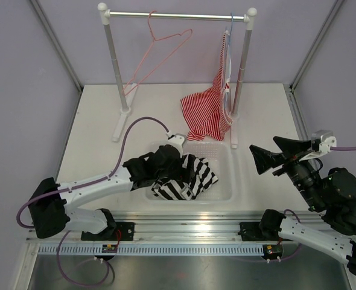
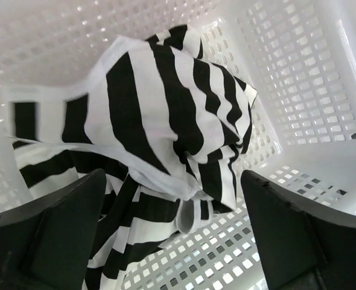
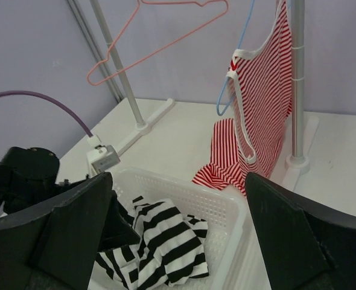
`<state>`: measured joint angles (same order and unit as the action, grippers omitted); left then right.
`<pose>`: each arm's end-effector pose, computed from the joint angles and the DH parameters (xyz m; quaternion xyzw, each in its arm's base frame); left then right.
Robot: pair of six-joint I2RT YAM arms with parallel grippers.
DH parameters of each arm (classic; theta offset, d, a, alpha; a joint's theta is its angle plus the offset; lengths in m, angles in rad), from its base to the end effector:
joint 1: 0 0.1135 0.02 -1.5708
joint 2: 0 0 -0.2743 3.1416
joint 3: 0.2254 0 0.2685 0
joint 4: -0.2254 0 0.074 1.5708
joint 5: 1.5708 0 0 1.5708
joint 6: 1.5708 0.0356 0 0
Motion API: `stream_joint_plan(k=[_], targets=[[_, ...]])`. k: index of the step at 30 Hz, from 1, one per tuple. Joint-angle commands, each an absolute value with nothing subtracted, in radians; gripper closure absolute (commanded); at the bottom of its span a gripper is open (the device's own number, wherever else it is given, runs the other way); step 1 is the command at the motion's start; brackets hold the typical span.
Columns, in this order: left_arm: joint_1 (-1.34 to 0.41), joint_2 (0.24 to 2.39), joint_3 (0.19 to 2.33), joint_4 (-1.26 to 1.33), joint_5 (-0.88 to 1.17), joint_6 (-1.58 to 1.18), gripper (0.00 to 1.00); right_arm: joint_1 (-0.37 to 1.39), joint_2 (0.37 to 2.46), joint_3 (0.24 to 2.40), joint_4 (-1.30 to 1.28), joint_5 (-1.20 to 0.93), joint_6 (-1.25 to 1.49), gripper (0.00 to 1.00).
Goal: Remove the tank top from the hanger
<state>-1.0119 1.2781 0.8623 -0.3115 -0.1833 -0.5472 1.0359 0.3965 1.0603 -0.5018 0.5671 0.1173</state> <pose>0.1571 -0.2390 0.2528 0.1728 0.8928 -0.2272 0.3486 0.0362 0.0236 0.4447 -0.0845 0.6518 0.2470 0.7121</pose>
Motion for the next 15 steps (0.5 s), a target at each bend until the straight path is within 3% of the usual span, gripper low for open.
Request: stream_joint_plan(k=[1,9,13,15], targets=[[-1.017,1.212,0.948,-0.307,-0.274,-0.543,0.01,1.037,0.481,1.094,-0.537,0.635,0.133,0.01],[-0.890,1.126,1.103,-0.717,-0.796,-0.685,0.01,1.034,0.728,1.161,-0.836,0.974,0.283,0.00],[-0.652,0.977,1.013,-0.761,-0.710,-0.684,0.01,0.971,0.793,1.192,-0.877,0.882,0.314,0.01],[-0.559,0.880,0.964,-0.793,-0.715,-0.696,0.01,0.834,0.831,1.178,-0.865,0.764,0.301,0.00]])
